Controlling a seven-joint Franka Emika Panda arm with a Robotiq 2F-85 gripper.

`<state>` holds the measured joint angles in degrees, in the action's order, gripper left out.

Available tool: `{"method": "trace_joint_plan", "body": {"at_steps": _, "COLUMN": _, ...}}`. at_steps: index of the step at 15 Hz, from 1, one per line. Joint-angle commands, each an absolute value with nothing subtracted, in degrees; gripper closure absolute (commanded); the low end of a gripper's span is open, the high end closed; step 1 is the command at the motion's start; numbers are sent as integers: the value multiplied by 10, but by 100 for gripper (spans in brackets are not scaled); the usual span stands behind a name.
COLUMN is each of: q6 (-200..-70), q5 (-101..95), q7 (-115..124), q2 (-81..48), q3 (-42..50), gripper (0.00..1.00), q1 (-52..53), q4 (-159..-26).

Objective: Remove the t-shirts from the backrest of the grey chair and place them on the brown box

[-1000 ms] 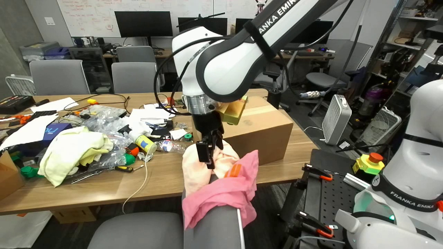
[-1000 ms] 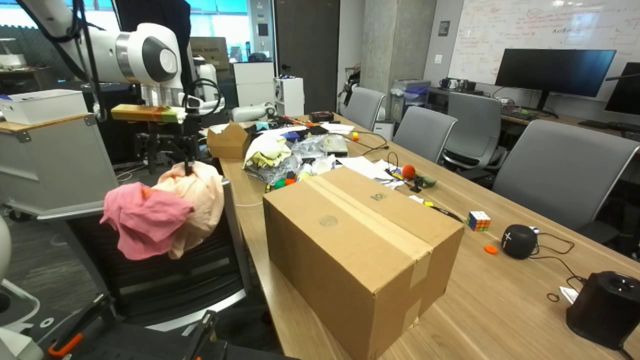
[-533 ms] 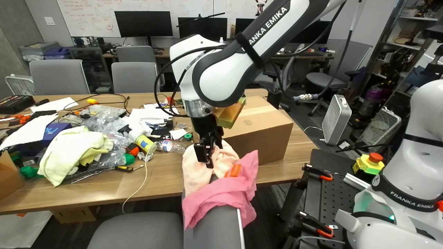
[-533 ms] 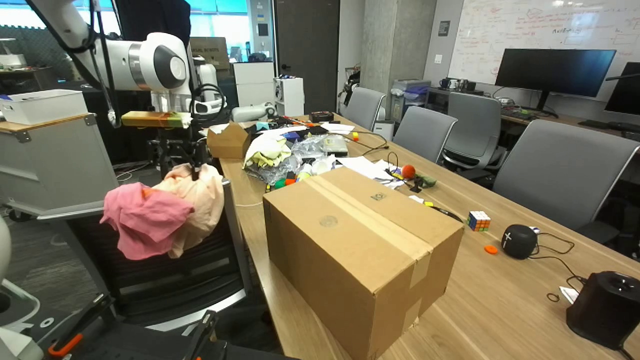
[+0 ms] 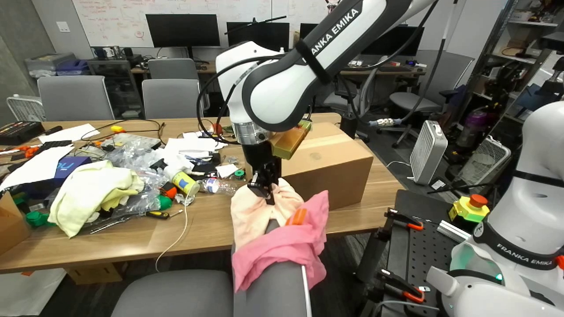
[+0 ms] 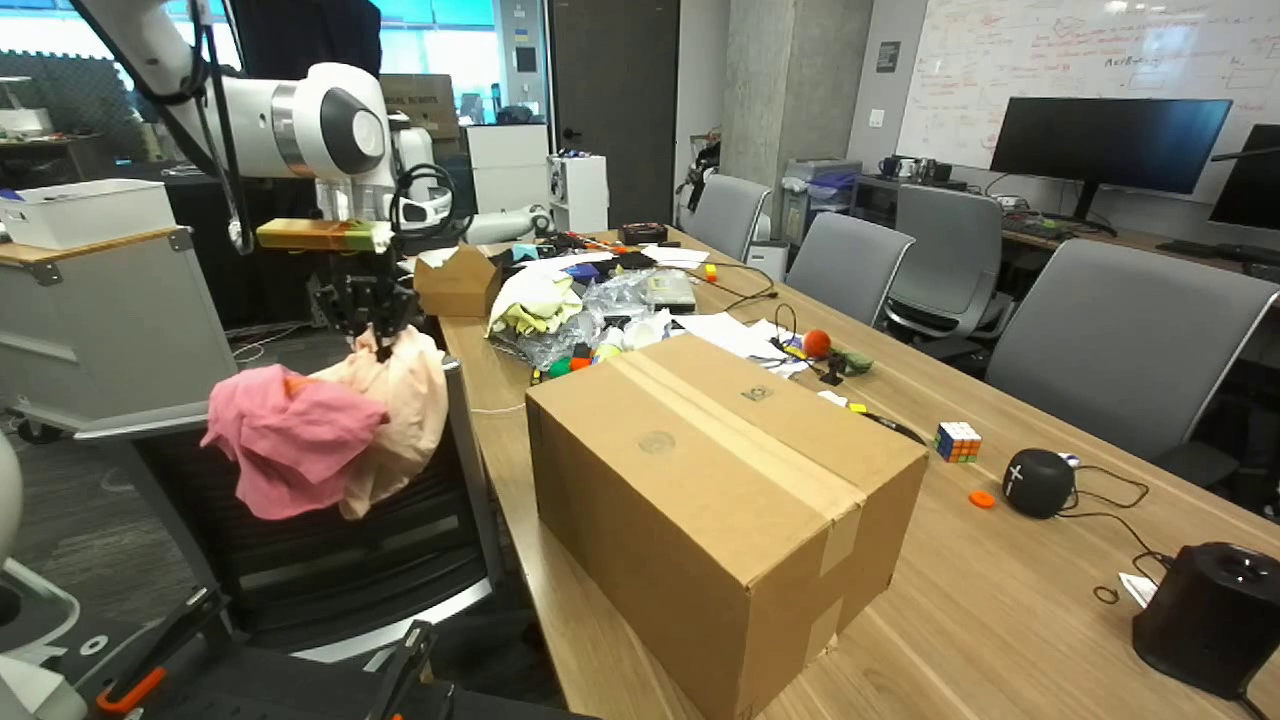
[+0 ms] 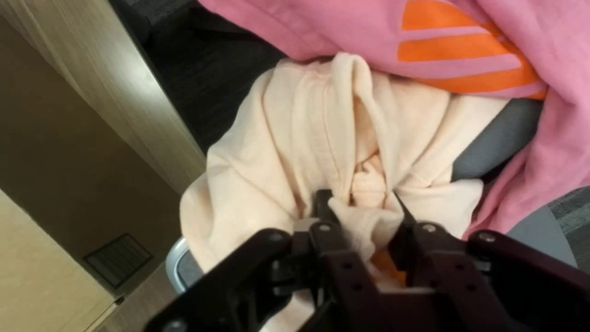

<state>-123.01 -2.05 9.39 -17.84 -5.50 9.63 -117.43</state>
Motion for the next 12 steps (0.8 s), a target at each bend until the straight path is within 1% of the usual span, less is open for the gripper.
{"method": "trace_joint_plan", "body": {"at_steps": 1, "q6": -1213, "q5": -23, "q7": 106, "q2": -180, "q3": -53, "gripper": 99, "q1": 97, "q4": -1157}}
{"method": "trace_joint_plan", "body": {"at_steps": 2, "q6": -1211, "q5": -22, "q7": 108, "q2": -176, "q3": -53, "gripper": 100, "q1": 97, "q4": -1157}}
{"method": "trace_joint_plan", "body": {"at_steps": 4, "q6": -1203, "q5": -22, "q7": 109, "q2": -169, "q3": -53, "gripper": 96, "q1": 96, "q4": -1154}}
{"method": "trace_joint_plan", "body": {"at_steps": 5, "q6": -1198, "q5": -18, "q7": 107, "q2": -160, "q3": -55, "gripper": 98, "q1": 95, "q4": -1155}}
{"method": "trace_joint_plan", "body": {"at_steps": 12, "q6": -1185, "q5": -1, "q7": 104, "q2": -81, "q3": -52, "gripper": 97, "q1": 80, "q4": -1157}}
